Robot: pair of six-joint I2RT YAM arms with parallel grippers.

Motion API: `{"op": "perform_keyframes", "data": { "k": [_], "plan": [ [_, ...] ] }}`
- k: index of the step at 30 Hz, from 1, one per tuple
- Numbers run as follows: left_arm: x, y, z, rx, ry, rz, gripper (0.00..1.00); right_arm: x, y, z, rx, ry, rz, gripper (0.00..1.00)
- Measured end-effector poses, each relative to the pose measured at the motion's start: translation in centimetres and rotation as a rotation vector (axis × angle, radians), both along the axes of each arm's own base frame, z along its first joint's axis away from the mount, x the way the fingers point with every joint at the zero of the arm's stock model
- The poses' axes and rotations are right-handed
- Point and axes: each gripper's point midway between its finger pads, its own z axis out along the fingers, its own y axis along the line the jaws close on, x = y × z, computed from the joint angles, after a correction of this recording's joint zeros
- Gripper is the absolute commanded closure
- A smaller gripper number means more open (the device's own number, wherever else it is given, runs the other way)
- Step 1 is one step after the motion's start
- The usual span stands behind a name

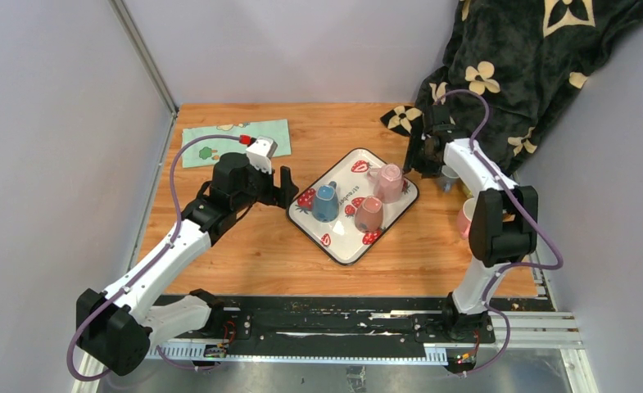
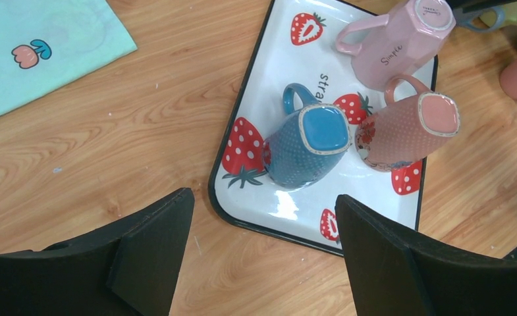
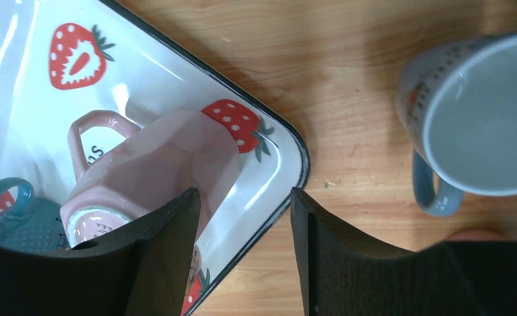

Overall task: Turn the mug right side up
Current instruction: Move the cup to the tray.

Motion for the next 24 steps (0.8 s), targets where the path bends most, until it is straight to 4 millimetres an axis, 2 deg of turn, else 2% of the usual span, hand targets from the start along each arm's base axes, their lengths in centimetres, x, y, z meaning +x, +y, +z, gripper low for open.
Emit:
{"op": "perform_keyframes", "data": {
  "k": [9, 15, 20, 24],
  "plan": [
    [-0.2, 0.0, -0.3, 0.019, 0.006, -0.017, 0.13, 1.8, 4.4, 0.3, -0.009, -0.022, 0.131, 0.43],
    [-0.4, -0.1, -0.3, 0.032, -0.006, -0.044, 0.13, 1.7, 7.0, 0.3, 0.003, -0.022, 0.217, 0.42],
    [-0.1, -0.9, -0.1, 0.037, -0.027, -0.093, 0.13, 1.7, 7.0, 0.9, -0.016, -0.041, 0.218, 0.41],
    [0.9, -2.0, 0.6, 0.038, -0.052, -0.142, 0.13, 0.7, 5.3, 3.3, -0.068, -0.114, 0.17, 0.41]
  ]
}}
